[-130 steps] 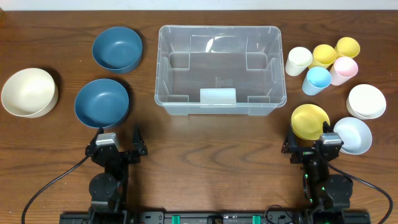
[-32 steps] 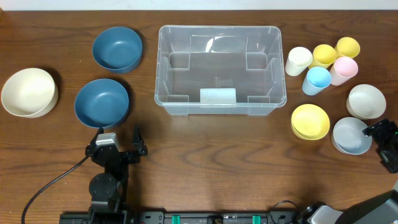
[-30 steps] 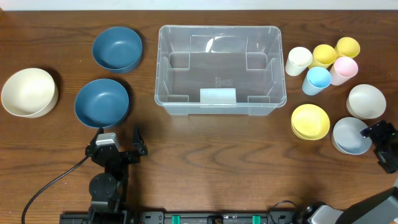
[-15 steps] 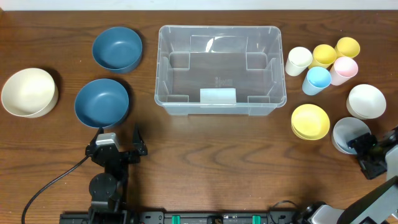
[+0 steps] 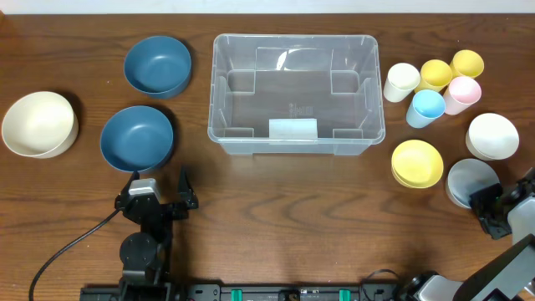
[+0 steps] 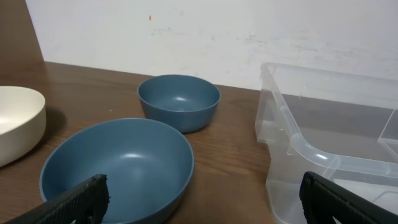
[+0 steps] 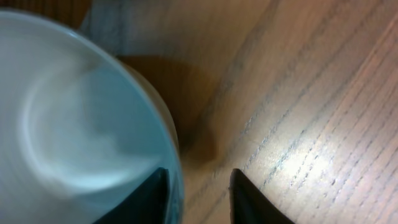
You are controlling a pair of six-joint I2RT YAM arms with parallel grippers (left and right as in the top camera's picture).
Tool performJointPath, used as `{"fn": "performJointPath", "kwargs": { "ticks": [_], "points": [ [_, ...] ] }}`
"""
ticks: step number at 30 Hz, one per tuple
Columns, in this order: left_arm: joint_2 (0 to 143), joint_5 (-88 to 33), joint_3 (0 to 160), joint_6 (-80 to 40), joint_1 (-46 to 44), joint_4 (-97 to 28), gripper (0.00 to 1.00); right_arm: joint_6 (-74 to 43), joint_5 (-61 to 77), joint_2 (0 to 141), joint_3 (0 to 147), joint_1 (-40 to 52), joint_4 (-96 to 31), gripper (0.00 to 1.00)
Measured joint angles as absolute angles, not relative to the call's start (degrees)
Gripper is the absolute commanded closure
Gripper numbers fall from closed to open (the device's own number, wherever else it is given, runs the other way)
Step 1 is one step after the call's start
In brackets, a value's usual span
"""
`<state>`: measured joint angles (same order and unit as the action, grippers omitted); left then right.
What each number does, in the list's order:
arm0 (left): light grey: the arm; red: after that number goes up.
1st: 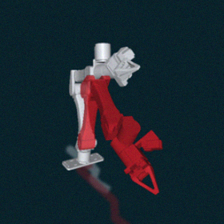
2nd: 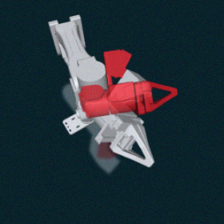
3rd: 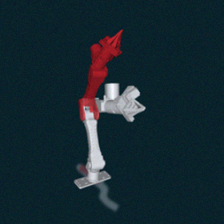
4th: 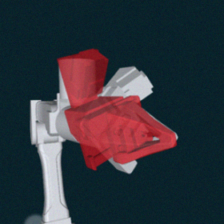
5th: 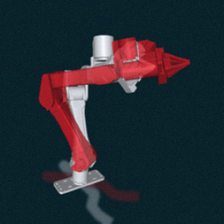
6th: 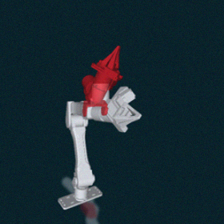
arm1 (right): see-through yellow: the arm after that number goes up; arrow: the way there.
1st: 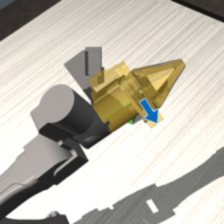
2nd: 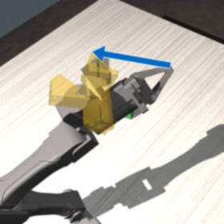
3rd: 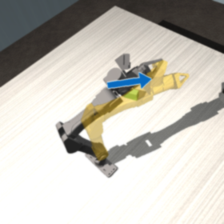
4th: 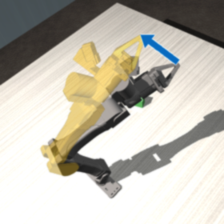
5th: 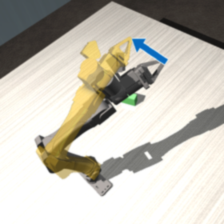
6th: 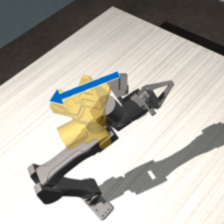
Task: Pack container
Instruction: 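Grasp the small white bowl rim with the right gripper, then carry the white bowl into the clear bin and release it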
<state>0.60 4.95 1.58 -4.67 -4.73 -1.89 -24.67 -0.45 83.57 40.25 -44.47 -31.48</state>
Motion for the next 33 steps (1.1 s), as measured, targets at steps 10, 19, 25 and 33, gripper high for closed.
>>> {"fn": "performJointPath", "kwargs": {
  "ticks": [10,19,25,33],
  "points": [
    [0.6,4.9,1.6,-4.7,-4.7,-1.9,0.02,-25.9,-0.2,83.4,40.0,-44.6,-30.6,0.99],
    [0.6,4.9,1.6,-4.7,-4.7,-1.9,0.02,-26.5,3.8,81.8,47.6,-44.7,-44.0,0.99],
    [0.6,5.0,1.6,-4.7,-4.7,-1.9,0.02,-23.3,6.1,73.1,62.9,-44.1,-54.7,0.99],
    [0.6,5.0,1.6,-4.7,-4.7,-1.9,0.02,-16.9,14.1,66.6,83.0,-28.3,-61.4,0.99]
  ]
}}
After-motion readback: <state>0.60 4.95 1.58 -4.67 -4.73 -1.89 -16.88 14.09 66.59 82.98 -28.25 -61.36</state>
